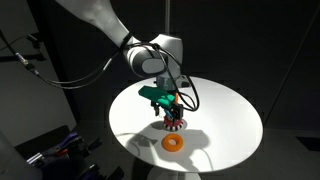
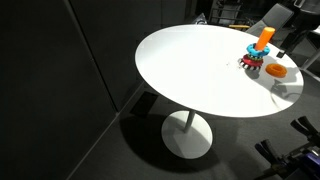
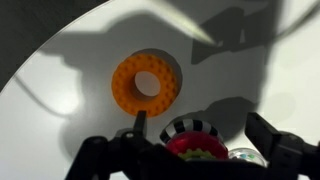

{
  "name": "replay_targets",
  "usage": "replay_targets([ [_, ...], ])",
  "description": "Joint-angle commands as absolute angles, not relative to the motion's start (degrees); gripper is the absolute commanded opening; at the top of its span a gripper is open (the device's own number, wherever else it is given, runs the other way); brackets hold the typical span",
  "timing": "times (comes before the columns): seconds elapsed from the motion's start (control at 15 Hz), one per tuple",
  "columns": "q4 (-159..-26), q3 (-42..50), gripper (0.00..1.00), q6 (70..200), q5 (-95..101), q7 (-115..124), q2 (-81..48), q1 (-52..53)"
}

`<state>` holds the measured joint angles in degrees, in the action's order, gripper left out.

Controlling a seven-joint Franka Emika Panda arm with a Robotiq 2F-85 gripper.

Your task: Pick up orange ring and stack it on the rings stacking stand

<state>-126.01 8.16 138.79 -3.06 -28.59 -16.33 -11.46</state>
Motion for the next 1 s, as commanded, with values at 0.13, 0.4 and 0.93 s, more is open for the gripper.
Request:
replay_targets([
  [0.13,-119.5,6.4,1.0,135.2,-2.4,-27.8,-22.0,-13.1],
  [0.4,-119.1,6.6,1.0,135.8,-1.2,-25.3,-23.6,-12.6],
  [0.93,-120.5,6.0,1.0,140.9,0.0,-25.2,-26.1,-12.7],
])
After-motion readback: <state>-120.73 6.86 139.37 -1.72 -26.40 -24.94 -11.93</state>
